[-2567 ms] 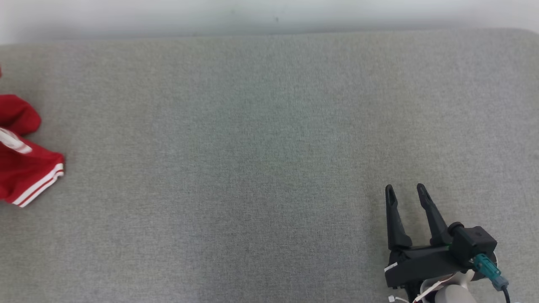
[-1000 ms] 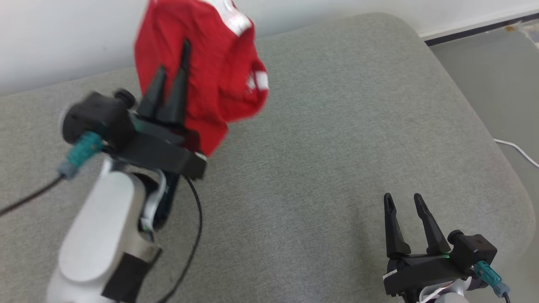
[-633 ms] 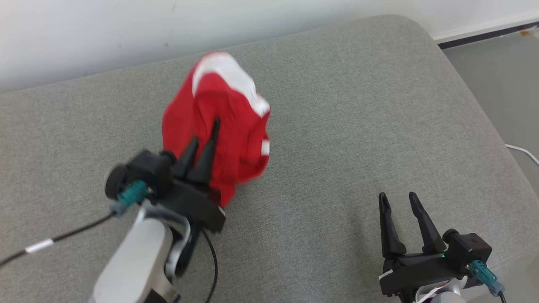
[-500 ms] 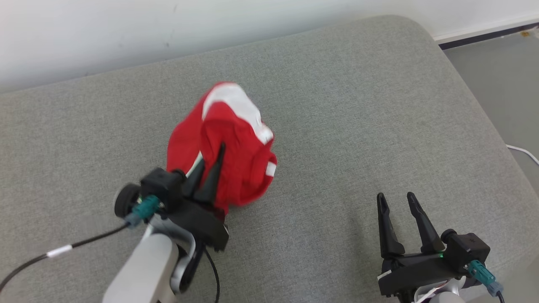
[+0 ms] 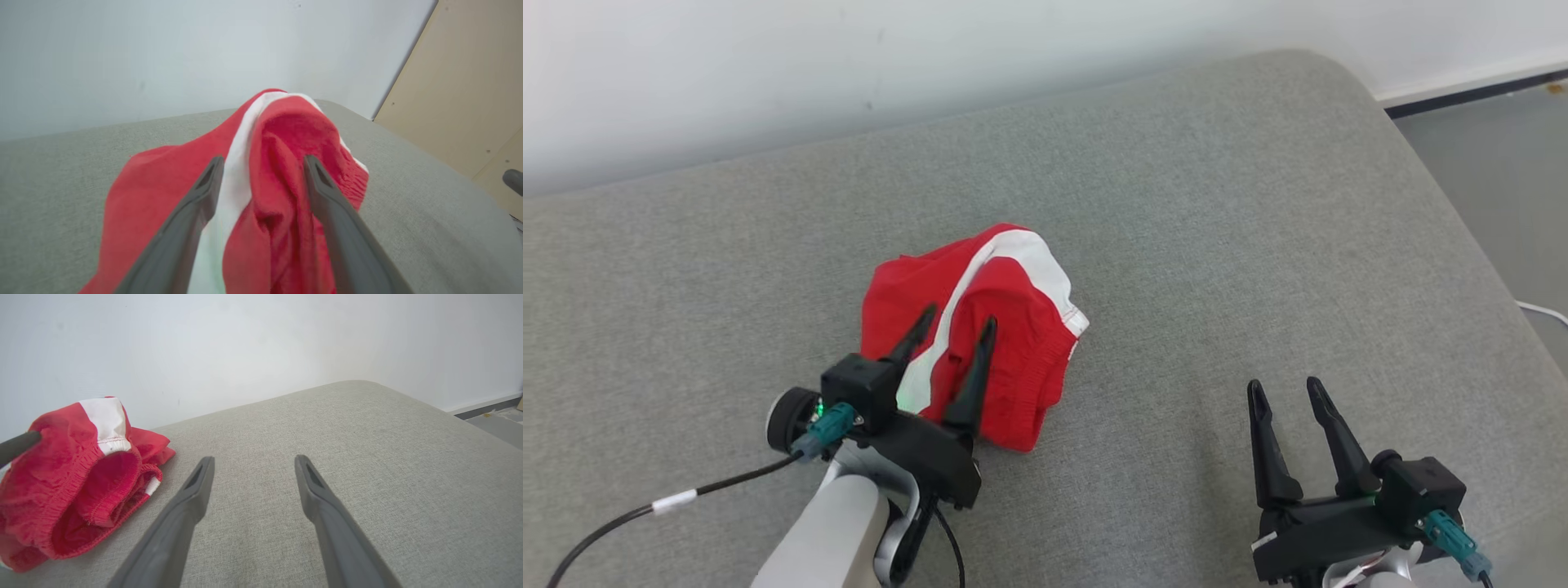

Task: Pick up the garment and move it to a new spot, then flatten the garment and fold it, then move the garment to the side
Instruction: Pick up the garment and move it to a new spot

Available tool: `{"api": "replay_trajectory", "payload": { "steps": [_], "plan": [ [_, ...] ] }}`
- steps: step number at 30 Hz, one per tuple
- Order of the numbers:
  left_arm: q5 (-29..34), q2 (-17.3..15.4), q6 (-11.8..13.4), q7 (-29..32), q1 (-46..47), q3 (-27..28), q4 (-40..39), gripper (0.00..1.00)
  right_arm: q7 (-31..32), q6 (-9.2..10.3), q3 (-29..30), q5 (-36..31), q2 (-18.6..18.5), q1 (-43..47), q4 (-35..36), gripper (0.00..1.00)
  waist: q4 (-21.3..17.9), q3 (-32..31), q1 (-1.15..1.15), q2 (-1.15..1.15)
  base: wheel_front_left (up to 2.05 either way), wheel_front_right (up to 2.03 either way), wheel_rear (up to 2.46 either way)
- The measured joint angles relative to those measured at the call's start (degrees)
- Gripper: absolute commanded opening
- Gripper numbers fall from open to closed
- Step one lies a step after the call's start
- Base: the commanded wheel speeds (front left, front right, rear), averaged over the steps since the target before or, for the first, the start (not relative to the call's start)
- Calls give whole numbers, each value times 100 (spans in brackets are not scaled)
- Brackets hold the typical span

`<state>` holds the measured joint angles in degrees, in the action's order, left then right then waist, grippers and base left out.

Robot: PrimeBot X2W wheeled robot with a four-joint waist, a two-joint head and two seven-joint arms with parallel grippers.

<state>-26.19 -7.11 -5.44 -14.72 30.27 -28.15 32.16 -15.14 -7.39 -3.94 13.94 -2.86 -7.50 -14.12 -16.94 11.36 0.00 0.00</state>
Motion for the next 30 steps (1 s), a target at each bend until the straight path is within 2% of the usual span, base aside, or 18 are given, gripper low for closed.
{"api": "replay_trajectory", "payload": {
  "steps": [4, 8, 13, 17, 21, 30],
  "plan": [
    [108, -44, 107, -16, 12, 281, -463, 100, 0, 0, -21, -43, -1, 114, 14, 100, 153, -142, 0, 0, 0, 0, 0],
    [176, -236, 224, -26, -64, 671, -916, 100, 0, 0, -54, -73, 1, 174, 57, 100, 331, -239, 0, 0, 0, 0, 0],
    [210, -475, 349, -32, -491, 1293, -1302, 100, 0, 0, -52, -119, 0, 186, 119, 100, 559, -347, -1, 0, 0, 0, 0],
    [389, -611, 353, -32, -882, 1694, -1647, 100, 0, 0, -8, -186, 1, 199, 169, 100, 725, -421, -1, 0, 0, 0, 0],
    [655, -602, 391, -32, -1344, 2061, -2038, 100, -1, 0, 21, -266, 0, 259, 207, 100, 875, -480, 0, 0, 0, 0, 0],
    [1203, -264, 342, -32, -2330, 2761, -2495, 100, 0, 0, 112, -466, 0, 316, 245, 100, 1149, -574, -1, 0, 0, 0, 0]
  ]
}}
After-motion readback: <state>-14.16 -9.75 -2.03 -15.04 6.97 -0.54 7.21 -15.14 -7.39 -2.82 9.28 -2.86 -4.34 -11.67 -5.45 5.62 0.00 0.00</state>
